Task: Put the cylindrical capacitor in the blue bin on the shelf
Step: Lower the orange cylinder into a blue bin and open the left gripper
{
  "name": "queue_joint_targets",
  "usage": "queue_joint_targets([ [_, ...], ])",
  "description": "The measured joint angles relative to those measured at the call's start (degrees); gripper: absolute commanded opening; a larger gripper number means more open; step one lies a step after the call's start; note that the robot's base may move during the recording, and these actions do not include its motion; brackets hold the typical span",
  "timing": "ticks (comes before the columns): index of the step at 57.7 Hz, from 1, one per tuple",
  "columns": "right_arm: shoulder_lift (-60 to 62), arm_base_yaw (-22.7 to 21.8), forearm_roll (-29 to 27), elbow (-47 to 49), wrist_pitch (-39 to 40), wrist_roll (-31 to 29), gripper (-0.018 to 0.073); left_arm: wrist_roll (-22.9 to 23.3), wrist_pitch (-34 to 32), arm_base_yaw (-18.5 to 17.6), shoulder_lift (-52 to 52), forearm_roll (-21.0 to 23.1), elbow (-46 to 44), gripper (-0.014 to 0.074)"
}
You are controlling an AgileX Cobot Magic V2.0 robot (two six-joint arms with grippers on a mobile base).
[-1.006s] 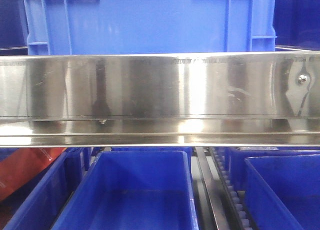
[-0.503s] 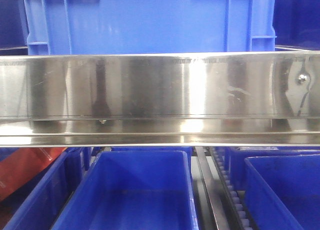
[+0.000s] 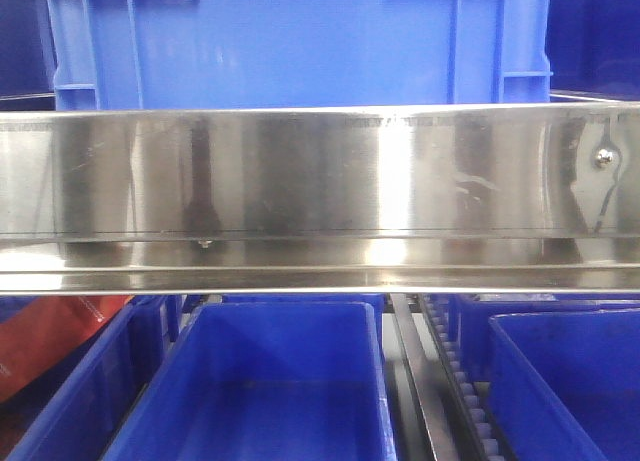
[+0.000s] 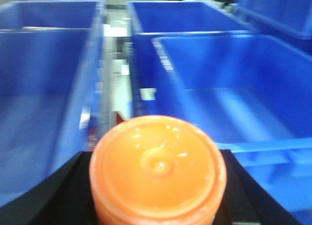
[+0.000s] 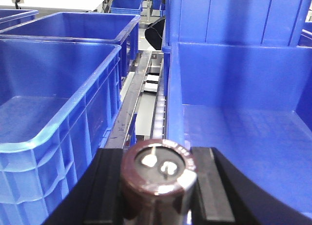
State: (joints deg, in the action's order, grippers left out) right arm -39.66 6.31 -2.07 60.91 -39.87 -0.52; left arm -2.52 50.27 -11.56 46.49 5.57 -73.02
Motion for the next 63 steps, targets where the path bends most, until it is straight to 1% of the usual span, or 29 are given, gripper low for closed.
queue_joint_targets([
  [4,0.0,0.0,0.0,0.0,0.0,0.0,-0.0162,-2.65,-0.45,-1.76,1.99,2.62,-0.81,-0.0111],
  [8,0.0,0.0,0.0,0.0,0.0,0.0,-0.0162,-5.05,-0.86,-4.74,5.61,4.6,-2.77,-0.0111],
  [14,0.0,0.0,0.0,0.0,0.0,0.0,-0.0162,-7.07,-1.11,-9.18,13.11,5.65,-8.14,-0.0111],
  [21,0.0,0.0,0.0,0.0,0.0,0.1,-0.0162,-8.52,-1.51,-13.48,23.72,5.99,-18.26,-0.0111],
  [29,0.0,0.0,-0.12,0.0,0.0,0.1,-0.0162,-8.97,-1.77,-17.11,35.6,5.99,-30.81,-0.0111],
  [32,0.0,0.0,-0.12,0.0,0.0,0.1,-0.0162,-9.07,-1.77,-18.28,40.17,5.99,-35.32,-0.0111],
  [41,0.0,0.0,-0.12,0.0,0.0,0.1,-0.0162,-9.28,-1.77,-19.89,51.49,6.4,-43.85,-0.0111],
  [50,0.0,0.0,-0.12,0.0,0.0,0.1,-0.0162,-9.31,-1.9,-19.87,59.41,5.63,-46.45,-0.0108],
  [53,0.0,0.0,-0.12,0.0,0.0,-0.01,-0.0162,-9.31,-1.9,-19.87,61.51,5.03,-46.45,-0.0076],
  [56,0.0,0.12,-0.12,0.0,0.0,-0.01,-0.0162,-9.31,-1.78,-19.87,63.05,4.78,-46.53,-0.0007],
  [59,0.0,0.4,-0.12,0.0,0.0,-0.01,-0.0162,-9.31,-1.51,-19.87,64.33,4.56,-46.53,0.0093],
  [63,0.0,0.96,-0.12,0.0,0.0,-0.01,-0.0162,-9.31,-0.52,-19.87,65.37,4.42,-46.53,0.0278],
])
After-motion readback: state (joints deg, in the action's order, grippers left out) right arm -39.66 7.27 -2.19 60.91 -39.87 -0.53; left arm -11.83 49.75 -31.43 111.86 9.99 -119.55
